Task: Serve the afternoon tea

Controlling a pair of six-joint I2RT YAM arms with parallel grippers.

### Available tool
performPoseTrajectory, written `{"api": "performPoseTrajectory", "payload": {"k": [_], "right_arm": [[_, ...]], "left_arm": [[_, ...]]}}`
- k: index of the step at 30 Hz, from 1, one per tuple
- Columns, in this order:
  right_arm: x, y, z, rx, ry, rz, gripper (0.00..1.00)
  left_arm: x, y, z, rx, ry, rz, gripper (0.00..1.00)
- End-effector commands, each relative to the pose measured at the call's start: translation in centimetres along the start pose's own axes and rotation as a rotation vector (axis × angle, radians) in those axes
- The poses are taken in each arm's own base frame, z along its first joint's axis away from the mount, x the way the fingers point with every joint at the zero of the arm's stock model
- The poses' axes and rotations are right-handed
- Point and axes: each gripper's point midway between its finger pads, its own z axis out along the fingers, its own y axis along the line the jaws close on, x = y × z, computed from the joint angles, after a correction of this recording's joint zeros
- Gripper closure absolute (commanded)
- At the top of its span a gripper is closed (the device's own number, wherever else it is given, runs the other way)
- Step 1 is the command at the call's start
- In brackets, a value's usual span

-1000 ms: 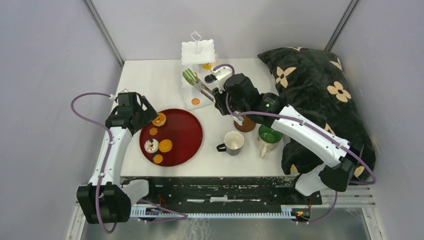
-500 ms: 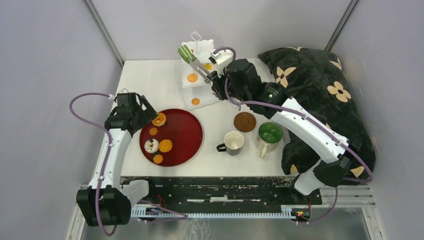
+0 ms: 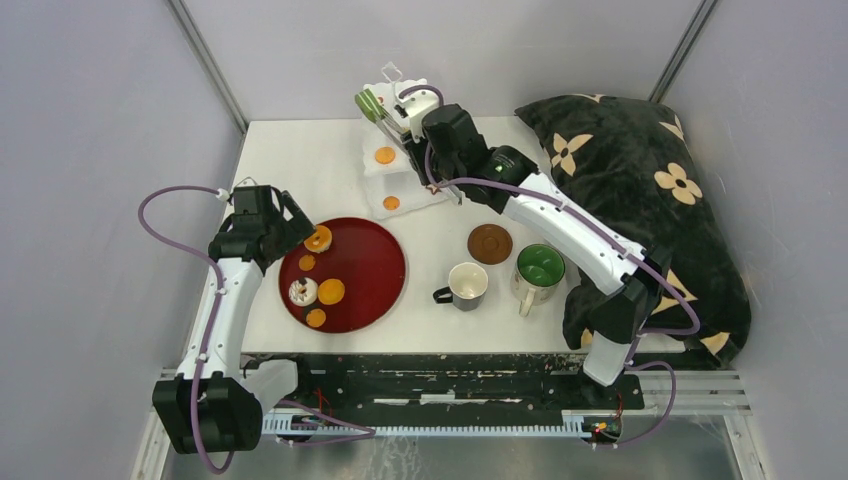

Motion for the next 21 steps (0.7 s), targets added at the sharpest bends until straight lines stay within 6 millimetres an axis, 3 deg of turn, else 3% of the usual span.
{"api": "performPoseTrajectory", "payload": {"k": [1,13,21], "right_arm": [[-3.9,-1.7,-0.9,0.059,-0.109,0.025,0.73],[-2.7,-2.7,0.8,0.095,-0.079,0.029,0.71],[-2.4,-2.5,1.1,0.085,-0.071,0.032,0.59]], "left_arm": [[-1.9,-0.7,-0.8,0.03,-0.061,0.0,0.01],[-1.8,-0.5,-0.4,0.015,-0.055,0.0,0.01],[-1.9,-0.5,-0.3,0.012,-0.053,0.002,0.01]]}}
